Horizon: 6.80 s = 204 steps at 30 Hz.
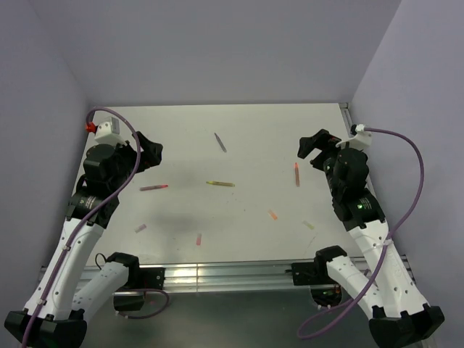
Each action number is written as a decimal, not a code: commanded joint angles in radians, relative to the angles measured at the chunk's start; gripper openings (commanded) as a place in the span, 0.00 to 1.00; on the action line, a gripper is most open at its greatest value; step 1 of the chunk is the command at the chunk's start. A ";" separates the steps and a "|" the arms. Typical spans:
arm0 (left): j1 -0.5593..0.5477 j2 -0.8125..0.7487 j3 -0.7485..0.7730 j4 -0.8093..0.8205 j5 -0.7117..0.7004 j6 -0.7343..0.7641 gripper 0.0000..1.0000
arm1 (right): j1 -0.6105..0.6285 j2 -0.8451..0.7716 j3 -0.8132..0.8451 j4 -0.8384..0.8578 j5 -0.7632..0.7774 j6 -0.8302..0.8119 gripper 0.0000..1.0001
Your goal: Insert the pens into the pen caps
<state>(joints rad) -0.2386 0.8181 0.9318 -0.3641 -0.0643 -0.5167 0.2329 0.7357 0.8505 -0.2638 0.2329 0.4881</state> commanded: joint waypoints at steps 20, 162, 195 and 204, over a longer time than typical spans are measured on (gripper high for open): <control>0.005 0.018 0.039 0.020 0.043 0.009 0.94 | -0.003 0.122 0.059 -0.029 -0.047 -0.040 0.93; 0.001 0.176 -0.060 0.421 0.735 -0.184 0.67 | 0.371 0.449 0.208 0.382 -0.857 0.061 0.00; -0.538 0.935 0.323 -0.236 -0.436 -1.315 0.51 | 0.143 0.240 0.283 -0.129 -0.563 -0.019 0.00; -0.567 1.044 0.466 -0.377 -0.454 -1.387 0.52 | 0.098 0.232 0.262 -0.114 -0.633 -0.013 0.00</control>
<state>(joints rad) -0.7845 1.8561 1.3468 -0.6632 -0.4866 -1.8339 0.3408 0.9874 1.1118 -0.4053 -0.3519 0.4812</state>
